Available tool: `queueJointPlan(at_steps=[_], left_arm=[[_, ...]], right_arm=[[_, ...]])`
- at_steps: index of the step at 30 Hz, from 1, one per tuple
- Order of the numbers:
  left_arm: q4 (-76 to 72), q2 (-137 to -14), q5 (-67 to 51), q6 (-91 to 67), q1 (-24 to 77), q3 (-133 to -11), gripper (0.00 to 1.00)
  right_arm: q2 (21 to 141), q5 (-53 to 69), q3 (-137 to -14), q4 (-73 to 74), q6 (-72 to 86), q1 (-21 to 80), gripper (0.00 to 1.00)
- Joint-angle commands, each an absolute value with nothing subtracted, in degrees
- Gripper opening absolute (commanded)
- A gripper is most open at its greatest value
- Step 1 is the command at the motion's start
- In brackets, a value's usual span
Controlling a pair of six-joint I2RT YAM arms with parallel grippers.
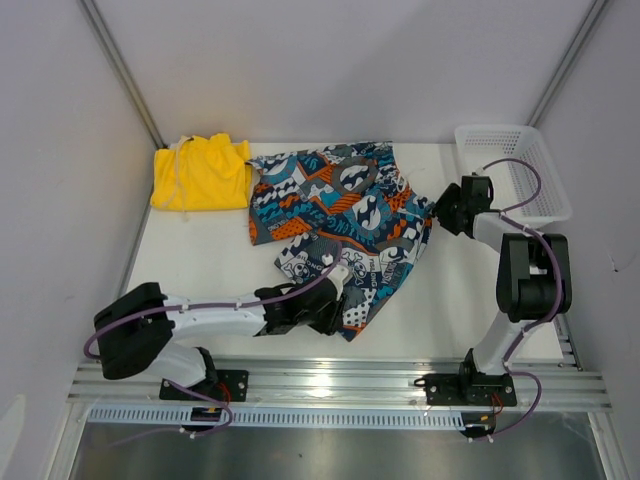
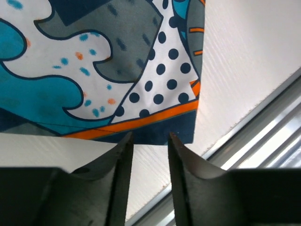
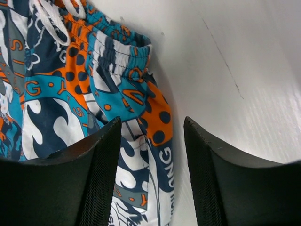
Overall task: Fold and stack the shorts
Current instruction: Flatten the shorts out, then fold the shorts
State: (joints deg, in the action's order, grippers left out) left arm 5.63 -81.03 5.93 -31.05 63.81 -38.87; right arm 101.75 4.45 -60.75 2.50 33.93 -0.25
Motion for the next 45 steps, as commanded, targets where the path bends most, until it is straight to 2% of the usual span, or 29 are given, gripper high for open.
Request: queueJointPlan(at_steps=[1,6,14,17,20,22,30,31,33,35,36,42,45], left_arm=[[5.5,-76.9,7.3,-31.1,64.9,-38.0,0.4],[5.6,-75.7,8.3,-29.2,67.5,-39.8,0.54],[4.6,-76.9,14.2,-26.3,73.7,-41.2,0.69],[6.6,-80.1,16.2,-26.0,74.6,-43.8,0.71],[8.5,-83.4,18.4,-25.2,75.8,-46.7,0.71],[9.0,-85.0,19.0,-24.9,76.4,-47.5,0.71],[12.6,-92.5,21.1,-23.3,77.9,-53.4,0.71],[13.4,-94.0,21.4,-23.3,77.9,-53.8,0.71],[16.1,-96.1,21.9,-23.1,77.9,-55.8,0.71],[18.1,-99.3,23.1,-23.5,77.9,-58.2,0.71],[19.3,-100.0,23.4,-23.6,77.9,-58.3,0.71],[19.6,-102.7,23.7,-23.9,77.9,-58.7,0.69],[22.1,-105.3,25.9,-24.8,77.9,-60.3,0.51]], right_arm=[[103.4,5.3,-63.1,-2.8,35.5,-0.5,0.58],[107.0,6.3,-64.6,-5.3,37.3,-0.9,0.59],[111.3,3.5,-67.1,-7.5,39.0,-0.8,0.55],[113.5,2.6,-70.1,-5.1,38.6,-0.4,0.53],[114.7,2.3,-71.1,-4.2,38.4,-0.2,0.48],[114.3,1.7,-70.8,-4.2,38.0,-0.2,0.39],[118.0,2.2,-76.1,2.0,36.4,-0.2,0.37],[118.2,2.2,-76.2,1.9,36.3,-0.2,0.3],[118.3,2.3,-76.3,2.0,36.3,-0.2,0.27],[118.5,2.6,-76.5,2.3,36.4,-0.2,0.19],[118.5,2.7,-76.4,2.3,36.4,-0.2,0.06],[117.9,3.0,-75.6,1.7,36.6,-0.2,0.0],[117.5,3.3,-74.9,1.1,36.6,-0.2,0.0]])
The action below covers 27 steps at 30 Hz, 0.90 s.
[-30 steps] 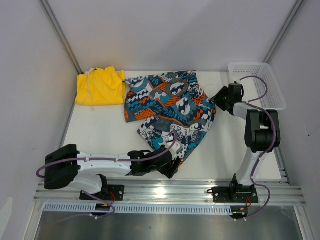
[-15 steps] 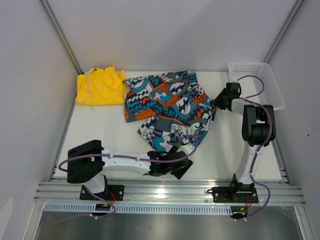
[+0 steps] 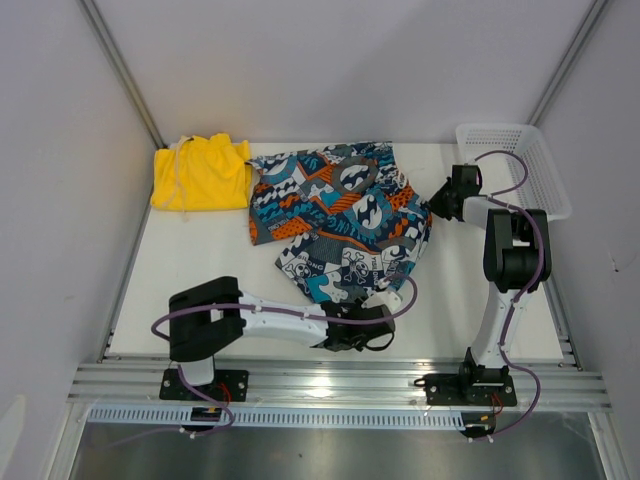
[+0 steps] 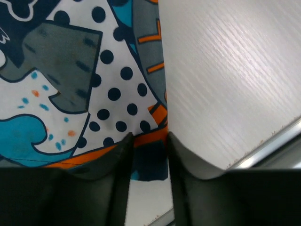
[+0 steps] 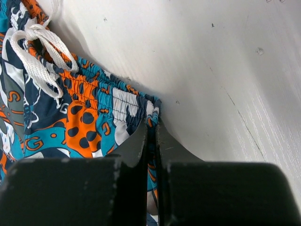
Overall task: Fold and stack the shorts
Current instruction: Fold the shorts
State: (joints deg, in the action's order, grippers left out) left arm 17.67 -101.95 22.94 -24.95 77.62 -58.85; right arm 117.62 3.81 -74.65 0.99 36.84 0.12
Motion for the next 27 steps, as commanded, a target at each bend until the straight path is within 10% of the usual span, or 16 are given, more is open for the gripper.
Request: queueJointPlan(at_steps=[1,6,27], left_arm=[[22.9,-105.6,26.1,-25.1,77.9,-60.6,0.34],[21.8,-102.7,24.3,-25.5,78.0,-59.2,0.0],[27.2,-96.4,12.9,-25.4,97.7,-74.4,0.0]], right_arm=[[117.3,3.3,-74.6,1.1,36.4,-0.2,0.0],[115.9,3.0,-73.4,0.6,36.5,-0.2,0.0],[88.4,-11.6,-63.5,26.2,34.9,-0.6,0.0]])
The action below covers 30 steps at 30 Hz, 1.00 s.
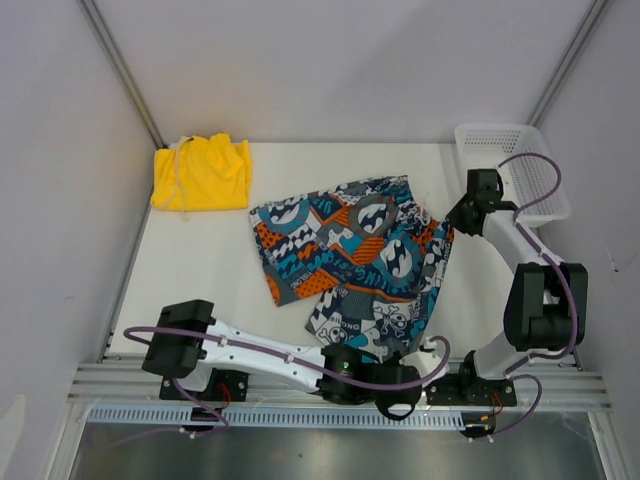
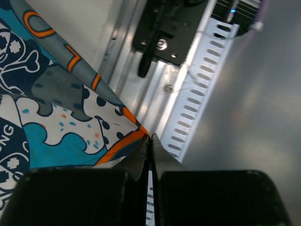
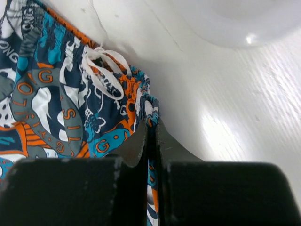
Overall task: Fold and stack the shorts
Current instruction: Fold the shorts
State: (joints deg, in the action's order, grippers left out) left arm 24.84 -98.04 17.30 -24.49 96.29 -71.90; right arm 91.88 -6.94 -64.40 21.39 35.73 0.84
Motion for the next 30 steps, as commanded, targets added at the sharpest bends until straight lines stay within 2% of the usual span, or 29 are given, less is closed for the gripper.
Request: queueJointPlan(at_steps=[1,9,13,16,23,30], left_arm=[[27.1,-95.4,12.3,-25.9,97.8,-74.1,0.0],[21.3,-81.6,6.7,-31.5,97.8,-69.2,0.0],[22.8,-79.5,6.9,-32.9,97.9,-70.7,0.0],[28.3,-76.6,9.6,-34.0,96.6,-72.5,0.0],[35.0,-63.4,7.6,-32.1,81.8,-70.3,0.0],[42.1,-60.9,6.3,-23.0,65.1,-76.5,0.0]], right_arm=[[87.7,-11.9,-63.5,27.1,35.0,-1.4,0.0],[73.0,-13.0,-60.0,32.3,35.3,-5.3,0.0],[66.5,-9.2,-60.7,32.6,34.3,-6.1,0.0],[66.1,-6.1,-62.7,33.5,34.2,-6.2,0.0],[69.3,-4.8,-64.9,32.7,35.4,-6.3,0.0],[73.3,-1.6,-65.5,28.5,39.6,-6.2,0.0]])
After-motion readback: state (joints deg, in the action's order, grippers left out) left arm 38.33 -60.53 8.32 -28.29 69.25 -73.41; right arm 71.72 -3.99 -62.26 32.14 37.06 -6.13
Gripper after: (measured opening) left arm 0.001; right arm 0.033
